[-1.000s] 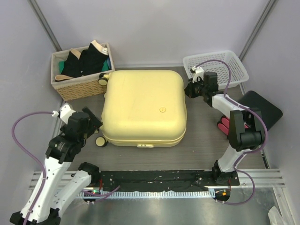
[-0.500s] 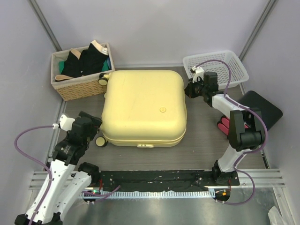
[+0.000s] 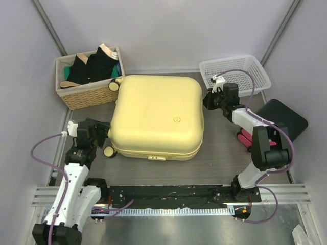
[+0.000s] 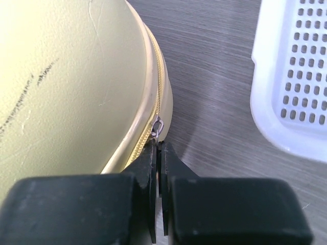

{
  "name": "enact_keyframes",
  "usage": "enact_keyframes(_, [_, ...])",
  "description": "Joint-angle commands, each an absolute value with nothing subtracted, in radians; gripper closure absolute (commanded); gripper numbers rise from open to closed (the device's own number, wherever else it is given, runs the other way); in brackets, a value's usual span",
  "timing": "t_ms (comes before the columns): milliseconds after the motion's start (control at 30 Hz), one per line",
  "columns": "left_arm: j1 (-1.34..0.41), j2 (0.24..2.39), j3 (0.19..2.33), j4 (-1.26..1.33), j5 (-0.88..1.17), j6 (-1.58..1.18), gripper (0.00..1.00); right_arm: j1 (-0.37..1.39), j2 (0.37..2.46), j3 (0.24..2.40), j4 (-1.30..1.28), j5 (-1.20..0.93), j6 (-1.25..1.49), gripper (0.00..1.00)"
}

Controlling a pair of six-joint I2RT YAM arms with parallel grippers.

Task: Open, take out, and arrange the luggage

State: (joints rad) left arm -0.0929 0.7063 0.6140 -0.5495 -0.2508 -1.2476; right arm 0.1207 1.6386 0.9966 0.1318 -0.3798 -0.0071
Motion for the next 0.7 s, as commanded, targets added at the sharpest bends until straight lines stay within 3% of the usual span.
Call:
enact_keyframes(0, [0.07, 0.791, 0.577, -0.35, -0.02, -1.183, 0.96, 0.161, 1.511, 0.934, 0.304, -0.313, 0.08, 0.99])
enact_keyframes(33, [0.099, 0.831, 0.581, -0.322, -0.006, -1.169, 1.0, 0.175, 1.499, 0.917, 0.33, -0.292, 0.089, 0.99])
enact_keyframes(233, [0.313, 1.014, 0.644, -0.158, 0.225, -1.042, 1.0, 0.302, 1.407, 0.783, 0.37, -0.175, 0.129, 0.99])
enact_keyframes(467, [0.351, 1.196, 0.719, -0.046, 0.351, -0.944, 1.0, 0.288, 1.391, 0.791, 0.315, -0.04, -0.021, 0.99])
enact_keyframes(667, [0.351, 1.299, 0.821, -0.104, 0.331, -0.8, 1.0, 0.195, 1.46, 0.911, 0.261, -0.142, -0.251, 0.99])
